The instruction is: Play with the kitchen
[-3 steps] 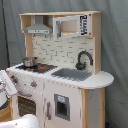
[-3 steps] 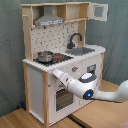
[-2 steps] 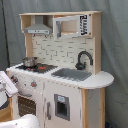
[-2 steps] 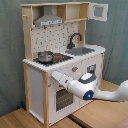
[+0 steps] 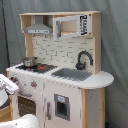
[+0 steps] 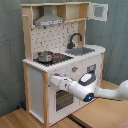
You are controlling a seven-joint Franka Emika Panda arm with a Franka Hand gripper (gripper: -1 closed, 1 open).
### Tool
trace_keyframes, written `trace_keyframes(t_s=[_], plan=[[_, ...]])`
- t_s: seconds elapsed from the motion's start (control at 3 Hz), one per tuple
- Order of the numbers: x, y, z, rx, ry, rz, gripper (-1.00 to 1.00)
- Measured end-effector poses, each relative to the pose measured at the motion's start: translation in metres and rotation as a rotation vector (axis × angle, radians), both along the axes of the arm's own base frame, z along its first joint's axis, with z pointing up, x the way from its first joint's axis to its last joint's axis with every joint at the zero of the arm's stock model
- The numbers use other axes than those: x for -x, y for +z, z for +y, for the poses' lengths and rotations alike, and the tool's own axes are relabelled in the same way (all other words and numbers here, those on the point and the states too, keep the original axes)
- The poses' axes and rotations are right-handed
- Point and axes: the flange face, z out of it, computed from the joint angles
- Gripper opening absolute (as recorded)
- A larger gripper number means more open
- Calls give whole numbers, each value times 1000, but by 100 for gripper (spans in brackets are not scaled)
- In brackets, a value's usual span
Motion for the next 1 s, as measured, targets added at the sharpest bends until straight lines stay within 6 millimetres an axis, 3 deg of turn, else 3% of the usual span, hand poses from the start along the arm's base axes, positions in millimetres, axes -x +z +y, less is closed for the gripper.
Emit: trace_keyframes(t_s=[1.0], plan=[[-1,-9,-7,445,-15,-67,-100]])
